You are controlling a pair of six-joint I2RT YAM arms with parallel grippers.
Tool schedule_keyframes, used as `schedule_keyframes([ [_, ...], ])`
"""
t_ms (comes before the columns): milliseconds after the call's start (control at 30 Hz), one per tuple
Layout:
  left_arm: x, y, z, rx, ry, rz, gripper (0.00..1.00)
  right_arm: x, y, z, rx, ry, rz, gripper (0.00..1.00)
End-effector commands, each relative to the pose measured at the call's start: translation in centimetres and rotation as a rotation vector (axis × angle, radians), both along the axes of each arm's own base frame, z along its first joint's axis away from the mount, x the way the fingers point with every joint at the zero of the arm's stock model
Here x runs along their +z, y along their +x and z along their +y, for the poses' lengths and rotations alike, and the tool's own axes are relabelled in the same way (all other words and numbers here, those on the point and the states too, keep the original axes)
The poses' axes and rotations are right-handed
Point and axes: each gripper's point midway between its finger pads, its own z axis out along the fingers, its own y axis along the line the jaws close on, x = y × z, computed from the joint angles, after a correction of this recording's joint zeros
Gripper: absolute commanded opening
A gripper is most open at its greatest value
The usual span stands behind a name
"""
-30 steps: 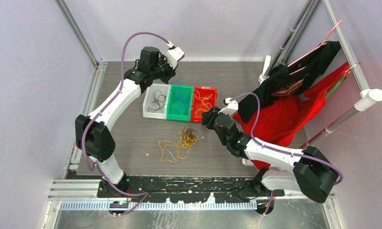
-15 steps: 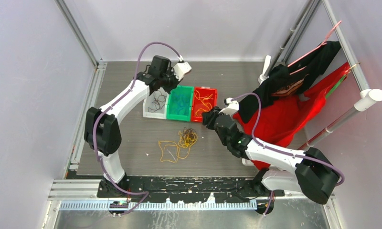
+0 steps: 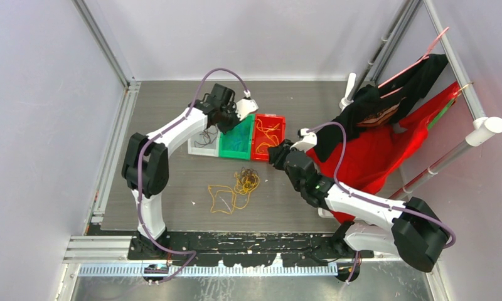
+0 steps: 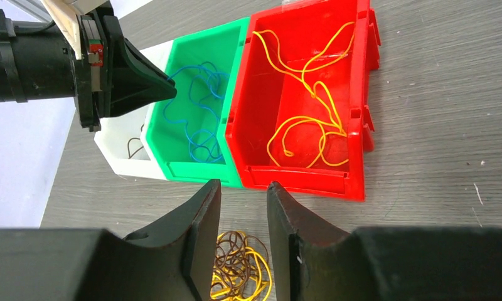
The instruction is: Untangle the cables
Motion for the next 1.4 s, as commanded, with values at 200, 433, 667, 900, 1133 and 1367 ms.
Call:
schedule_keyframes([
  [200,0.3,1.3,-1.8,-0.027,-0.074,-0.022,0.00,2.0,0.6,0.2,-0.011,0.057,-0.037,0.38],
  [433,-1.1,-0.4,-1.5,-0.004,-0.048,0.081,0.33,2.2,0.4,0.5,0.018,0.031,-0.026,0.37],
  [667,4.6,-1.6,-0.3,0.034,-0.081,0.107,0.77,1.4,0.0,2.5,0.129,-0.019,0.009,0.41],
  [900,12.0,-5.8,1.1,0.014,-0.209,0.229,0.87,1.3,-1.4,5.1,0.321,-0.080,0.052,0.46],
  [1133,14.3,-11.7,3.9,-0.033,-0.262,0.329,0.87,-0.3,-3.4,8.6,0.550,-0.109,0.159,0.55],
  [1367,12.9,-16.2,6.6,-0.058,-0.231,0.357,0.87,-3.0,-4.9,11.1,0.677,-0.112,0.276,0.56],
])
